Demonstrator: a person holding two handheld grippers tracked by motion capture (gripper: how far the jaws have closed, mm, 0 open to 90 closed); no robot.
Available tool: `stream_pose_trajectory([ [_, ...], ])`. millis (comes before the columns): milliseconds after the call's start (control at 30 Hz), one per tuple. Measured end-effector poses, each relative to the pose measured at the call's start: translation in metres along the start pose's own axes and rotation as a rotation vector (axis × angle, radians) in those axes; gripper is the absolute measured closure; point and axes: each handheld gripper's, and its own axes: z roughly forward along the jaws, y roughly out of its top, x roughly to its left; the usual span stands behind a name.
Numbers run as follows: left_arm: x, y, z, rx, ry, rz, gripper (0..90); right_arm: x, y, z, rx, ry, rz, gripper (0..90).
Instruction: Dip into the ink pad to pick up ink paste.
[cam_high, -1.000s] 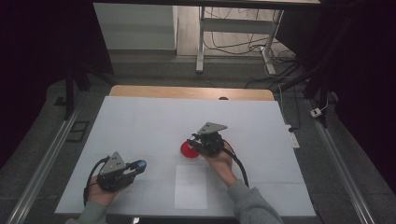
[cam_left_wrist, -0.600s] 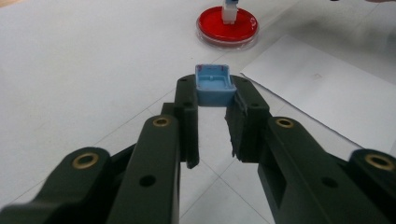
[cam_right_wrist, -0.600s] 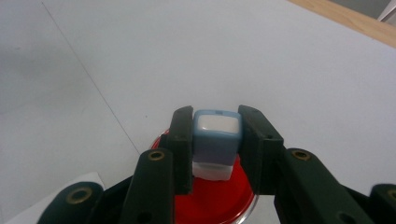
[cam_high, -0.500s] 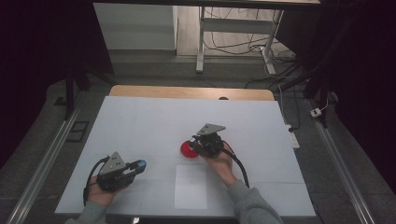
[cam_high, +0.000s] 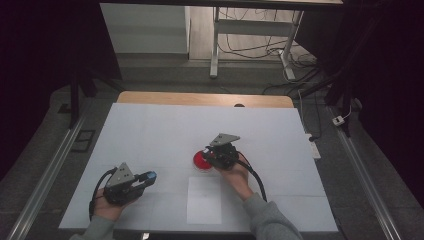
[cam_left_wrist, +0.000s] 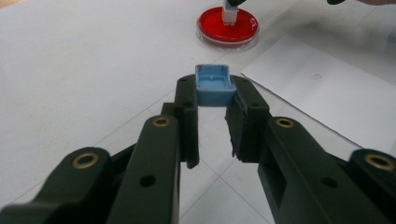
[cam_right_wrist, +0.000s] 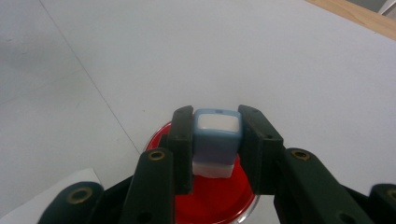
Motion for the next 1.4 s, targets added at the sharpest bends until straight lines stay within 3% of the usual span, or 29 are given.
stream_pose_trajectory([
  [633, 0.0, 0.0, 0.0, 0.0, 0.001, -0.004, 74.4, -0.002, 0.002, -0.004, -0.006, 0.002, 0.025, 67.2],
  [1100, 0.0, 0.0, 0.0, -0.001, 0.002, -0.002, 74.4, -0.006, 0.005, -0.014, -0.066, 0.015, 0.055, 67.1],
  [1400, 0.002, -0.001, -0.001, -0.001, 0.005, -0.006, 74.4, -0.007, 0.006, -0.017, -0.074, 0.011, 0.058, 67.1],
])
